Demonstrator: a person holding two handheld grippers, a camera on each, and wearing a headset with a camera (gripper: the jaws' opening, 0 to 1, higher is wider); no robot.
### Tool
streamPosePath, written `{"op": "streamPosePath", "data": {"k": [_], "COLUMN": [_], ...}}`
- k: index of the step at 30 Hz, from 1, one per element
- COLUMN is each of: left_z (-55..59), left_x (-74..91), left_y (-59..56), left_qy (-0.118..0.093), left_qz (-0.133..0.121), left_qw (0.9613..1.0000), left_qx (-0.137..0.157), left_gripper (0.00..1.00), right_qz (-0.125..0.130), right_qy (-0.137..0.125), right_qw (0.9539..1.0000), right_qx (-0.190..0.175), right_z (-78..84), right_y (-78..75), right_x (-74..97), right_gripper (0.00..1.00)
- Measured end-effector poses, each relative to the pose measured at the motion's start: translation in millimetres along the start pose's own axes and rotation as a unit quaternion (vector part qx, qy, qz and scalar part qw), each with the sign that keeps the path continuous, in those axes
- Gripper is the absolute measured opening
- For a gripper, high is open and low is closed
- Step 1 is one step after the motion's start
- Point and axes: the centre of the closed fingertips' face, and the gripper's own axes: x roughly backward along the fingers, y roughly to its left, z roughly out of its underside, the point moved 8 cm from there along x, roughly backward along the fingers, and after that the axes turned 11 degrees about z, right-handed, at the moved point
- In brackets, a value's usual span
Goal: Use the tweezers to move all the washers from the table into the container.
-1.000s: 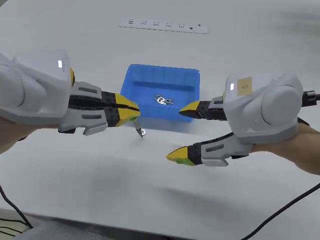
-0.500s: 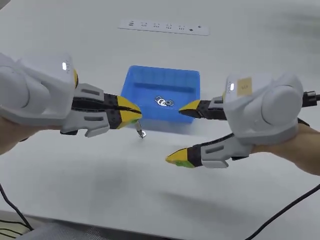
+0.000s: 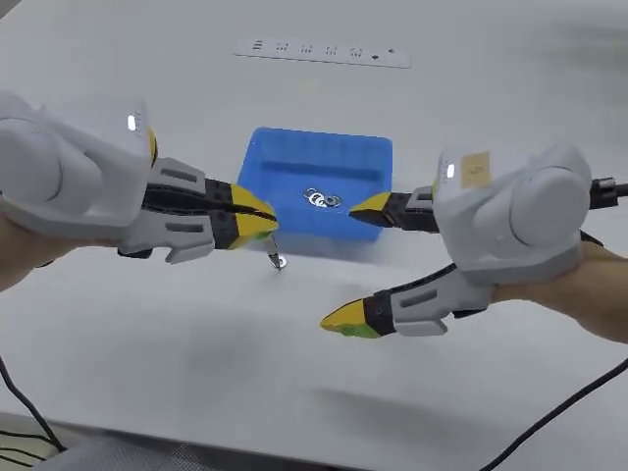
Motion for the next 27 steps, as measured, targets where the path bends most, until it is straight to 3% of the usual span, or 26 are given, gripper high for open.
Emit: {"op": "streamPosePath", "data": {"k": [7, 10, 16, 22, 27], "left_z": [-1.1, -1.5, -0.7, 2.1, 2.6], "left_x": [-1.0, -0.7, 0.4, 1.6, 1.0], "left_y": [2.1, 2.2, 2.9, 3.1, 3.4], "left_qy": [0.008, 0.016, 0.026, 0.026, 0.028], "left_qz": [0.009, 0.016, 0.024, 0.021, 0.020], "left_qw": [0.9999, 0.9996, 0.9991, 0.9993, 0.9993], "left_qx": [-0.009, -0.016, -0.023, -0.018, -0.017], "left_gripper": [0.05, 0.05, 0.05, 0.05, 0.05], "right_qz": [-0.025, -0.042, -0.062, -0.062, -0.052], "right_qy": [-0.006, 0.007, 0.010, 0.010, 0.017], "right_qw": [0.9995, 0.9983, 0.9970, 0.9976, 0.9983], "right_qx": [0.020, 0.040, 0.044, 0.030, 0.023], "right_z": [-14.4, -16.3, -17.6, -17.2, -16.4], "right_y": [-3.5, 0.0, 5.7, 2.2, -4.0], "right_x": [-28.7, -43.6, -57.6, -71.4, -76.8], "right_gripper": [0.61, 0.61, 0.59, 0.34, 0.23]}}
